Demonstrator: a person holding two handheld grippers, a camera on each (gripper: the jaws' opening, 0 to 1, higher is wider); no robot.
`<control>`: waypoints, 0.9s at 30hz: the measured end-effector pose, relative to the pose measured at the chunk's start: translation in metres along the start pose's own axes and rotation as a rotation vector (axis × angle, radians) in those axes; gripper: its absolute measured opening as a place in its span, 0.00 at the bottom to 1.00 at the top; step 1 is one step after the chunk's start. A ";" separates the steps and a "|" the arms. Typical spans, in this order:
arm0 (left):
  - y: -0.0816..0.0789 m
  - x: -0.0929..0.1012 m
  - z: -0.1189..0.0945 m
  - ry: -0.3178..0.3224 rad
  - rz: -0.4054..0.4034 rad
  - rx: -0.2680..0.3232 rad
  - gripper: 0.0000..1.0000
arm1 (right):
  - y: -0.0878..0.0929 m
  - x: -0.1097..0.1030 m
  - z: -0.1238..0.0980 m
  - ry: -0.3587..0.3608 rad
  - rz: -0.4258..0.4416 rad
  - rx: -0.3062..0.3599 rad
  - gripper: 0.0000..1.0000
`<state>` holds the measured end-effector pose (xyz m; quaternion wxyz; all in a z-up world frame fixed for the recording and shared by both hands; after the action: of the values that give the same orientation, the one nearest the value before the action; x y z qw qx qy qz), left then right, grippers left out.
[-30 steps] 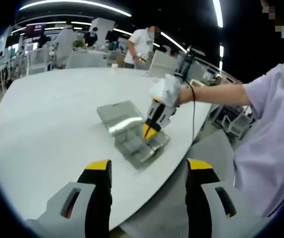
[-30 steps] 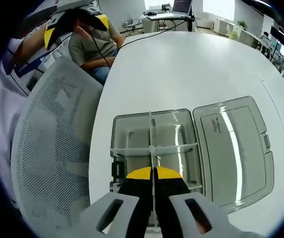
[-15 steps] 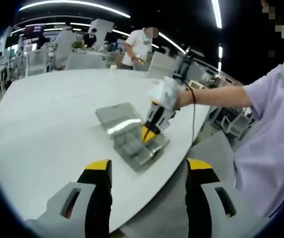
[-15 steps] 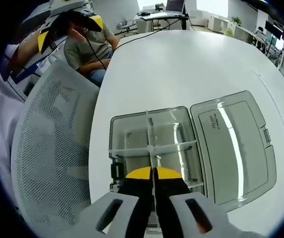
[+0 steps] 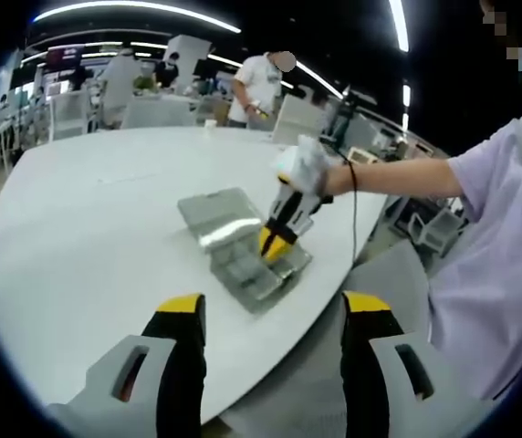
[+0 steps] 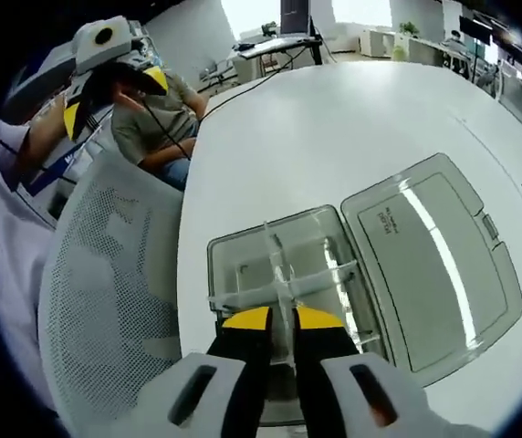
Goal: Insert the divider into the dual guide fixture by aligning both edges with the guide slots and pushing it downward to the bottom, including one-sided entry, uneven engagement, binding, and posture correction.
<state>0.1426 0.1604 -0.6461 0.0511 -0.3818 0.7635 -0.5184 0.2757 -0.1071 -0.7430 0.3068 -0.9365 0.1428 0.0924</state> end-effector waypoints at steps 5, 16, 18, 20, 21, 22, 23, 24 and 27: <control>-0.001 0.000 0.000 -0.001 0.000 0.001 0.57 | -0.002 0.007 -0.011 0.012 0.044 0.059 0.02; -0.002 -0.002 0.001 -0.001 0.002 0.005 0.58 | 0.001 0.005 -0.032 0.013 0.130 0.220 0.08; -0.002 -0.002 0.001 -0.001 0.002 0.006 0.58 | 0.002 0.001 -0.037 0.014 0.129 0.253 0.12; -0.002 -0.004 0.001 -0.004 0.003 0.007 0.59 | 0.004 -0.003 -0.041 0.012 0.120 0.264 0.15; -0.001 -0.005 0.000 -0.006 0.001 0.008 0.59 | 0.005 -0.005 -0.042 0.019 0.113 0.274 0.19; 0.000 -0.006 0.000 -0.011 -0.002 0.009 0.59 | 0.006 -0.006 -0.045 0.022 0.108 0.282 0.22; 0.000 -0.007 0.000 -0.012 -0.004 0.009 0.60 | 0.007 -0.008 -0.047 0.019 0.108 0.287 0.26; 0.001 -0.007 -0.001 -0.014 -0.005 0.011 0.60 | 0.008 -0.011 -0.051 0.019 0.107 0.300 0.28; 0.001 -0.008 -0.003 -0.014 -0.003 0.014 0.61 | 0.015 -0.019 -0.060 0.033 0.101 0.330 0.33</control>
<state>0.1459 0.1681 -0.6483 0.0583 -0.3863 0.7589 -0.5210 0.2579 -0.1509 -0.6986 0.4490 -0.8664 0.2079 0.0676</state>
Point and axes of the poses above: the point that each gripper's makers call its tool centre point, and the gripper's own axes: z roughly forward along the fingers, x roughly to its right, y roughly out of its underside, the point moved 10 cm from there along -z, roughly backward along the fingers, and after that the axes turned 1 degree about x, right-handed, at the moved point
